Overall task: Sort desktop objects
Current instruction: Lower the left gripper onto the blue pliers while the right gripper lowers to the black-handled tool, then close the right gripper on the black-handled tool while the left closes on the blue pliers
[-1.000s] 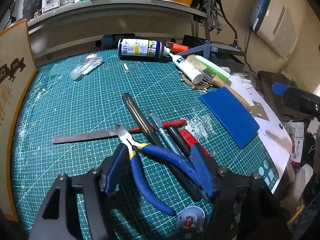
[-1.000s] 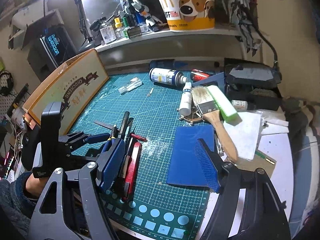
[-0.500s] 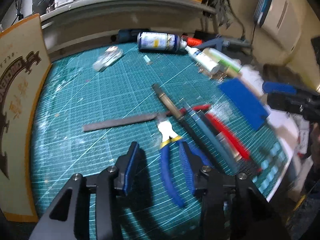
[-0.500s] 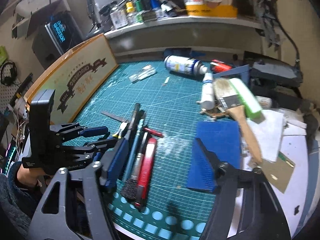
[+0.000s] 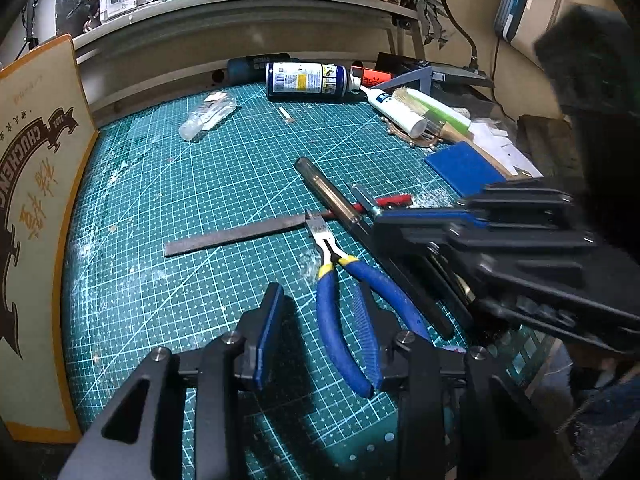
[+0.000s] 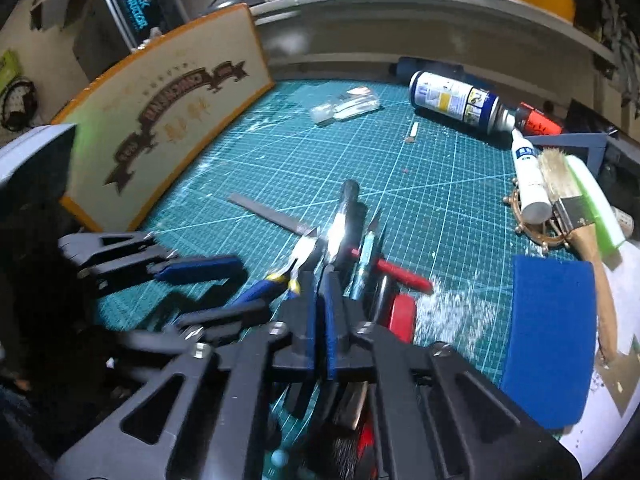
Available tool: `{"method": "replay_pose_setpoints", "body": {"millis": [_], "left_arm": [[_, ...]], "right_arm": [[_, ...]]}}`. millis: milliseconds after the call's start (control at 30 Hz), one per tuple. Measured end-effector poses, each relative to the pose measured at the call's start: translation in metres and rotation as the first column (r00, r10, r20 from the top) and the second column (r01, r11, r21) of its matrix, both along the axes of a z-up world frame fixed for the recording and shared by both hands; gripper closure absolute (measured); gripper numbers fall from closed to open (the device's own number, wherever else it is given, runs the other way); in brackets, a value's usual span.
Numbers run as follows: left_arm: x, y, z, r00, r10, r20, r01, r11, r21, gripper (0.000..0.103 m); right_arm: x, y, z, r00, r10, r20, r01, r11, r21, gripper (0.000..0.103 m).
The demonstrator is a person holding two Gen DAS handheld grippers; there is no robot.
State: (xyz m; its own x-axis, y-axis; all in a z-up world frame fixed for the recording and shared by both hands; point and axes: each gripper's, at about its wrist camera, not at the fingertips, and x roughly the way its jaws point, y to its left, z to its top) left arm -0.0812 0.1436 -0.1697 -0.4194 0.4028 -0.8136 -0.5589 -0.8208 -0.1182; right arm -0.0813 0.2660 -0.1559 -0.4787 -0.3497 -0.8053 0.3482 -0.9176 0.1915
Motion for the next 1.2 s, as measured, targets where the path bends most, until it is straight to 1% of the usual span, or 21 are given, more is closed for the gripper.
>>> {"method": "replay_pose_setpoints", "body": {"millis": [67,133,267,333,367,433,567,633,700,800,900,967,1033,1133,1167,1200], "left_arm": [[0.001,0.001,0.0,1.0,0.0,0.003,0.0,1.0,0.001,0.066],[0.001,0.003,0.001,1.0,-0.004,0.004,0.004,1.0,-0.005,0.066],[0.003,0.004,0.002,1.0,-0.009,0.01,0.009,1.0,-0.015,0.065],[0.005,0.004,0.003,1.0,-0.012,0.01,0.012,1.0,-0.019,0.063],[0.005,0.005,0.003,1.0,-0.014,0.009,0.015,1.0,-0.02,0.061],[0.006,0.009,0.003,1.0,-0.018,0.01,0.019,1.0,-0.021,0.056],[0.006,0.012,0.003,1.0,-0.015,0.011,0.015,1.0,-0.02,0.055],[0.006,0.013,0.003,1.0,-0.018,0.013,0.018,1.0,-0.017,0.053],[0.005,0.014,0.002,1.0,-0.02,0.018,0.02,1.0,-0.012,0.045],[-0.001,0.018,0.003,0.999,-0.016,0.04,0.016,1.0,0.009,0.038],[-0.011,0.023,0.004,0.998,-0.006,0.063,0.004,1.0,0.026,0.038],[-0.016,0.03,0.003,0.998,-0.01,0.057,0.009,1.0,0.02,0.038],[-0.02,0.038,0.003,0.999,-0.01,0.044,0.01,1.0,0.0,0.038],[-0.021,0.038,0.003,0.999,-0.005,0.037,0.005,1.0,-0.005,0.039],[-0.021,0.037,0.003,0.999,-0.003,0.036,0.004,1.0,-0.005,0.045],[-0.021,0.037,0.004,0.999,-0.002,0.034,0.002,1.0,-0.005,0.061]], "right_arm": [[-0.003,-0.001,-0.002,1.0,-0.009,-0.001,0.009,1.0,0.001,0.1],[-0.005,-0.004,-0.001,1.0,0.001,-0.002,-0.001,1.0,0.021,0.099],[-0.009,-0.007,-0.001,1.0,-0.018,-0.004,0.018,0.999,0.05,0.091],[-0.012,-0.01,-0.004,1.0,-0.012,0.01,0.012,0.999,0.047,0.087],[-0.014,-0.012,-0.006,1.0,-0.007,0.021,0.006,0.999,0.05,0.086],[-0.016,-0.013,-0.008,1.0,-0.006,0.027,0.004,0.999,0.048,0.089],[-0.019,-0.013,-0.01,0.999,-0.008,0.033,0.007,0.999,0.039,0.091],[-0.02,-0.009,-0.01,0.999,-0.014,0.035,0.013,1.0,0.027,0.091],[-0.019,0.0,-0.007,0.999,-0.03,0.036,0.03,1.0,0.002,0.091],[-0.015,0.015,0.001,0.998,-0.053,0.032,0.054,0.998,-0.027,0.091],[-0.01,0.031,0.01,0.997,-0.072,0.019,0.073,0.997,-0.038,0.091],[-0.008,0.038,0.012,0.996,-0.084,0.016,0.085,0.995,-0.049,0.091],[-0.006,0.046,0.016,0.995,-0.095,0.012,0.095,0.994,-0.06,0.091],[-0.004,0.055,0.022,0.994,-0.11,-0.003,0.109,0.992,-0.07,0.091],[-0.003,0.056,0.024,0.994,-0.11,-0.007,0.109,0.991,-0.074,0.091],[-0.002,0.057,0.025,0.994,-0.108,-0.01,0.107,0.991,-0.078,0.091]]}}
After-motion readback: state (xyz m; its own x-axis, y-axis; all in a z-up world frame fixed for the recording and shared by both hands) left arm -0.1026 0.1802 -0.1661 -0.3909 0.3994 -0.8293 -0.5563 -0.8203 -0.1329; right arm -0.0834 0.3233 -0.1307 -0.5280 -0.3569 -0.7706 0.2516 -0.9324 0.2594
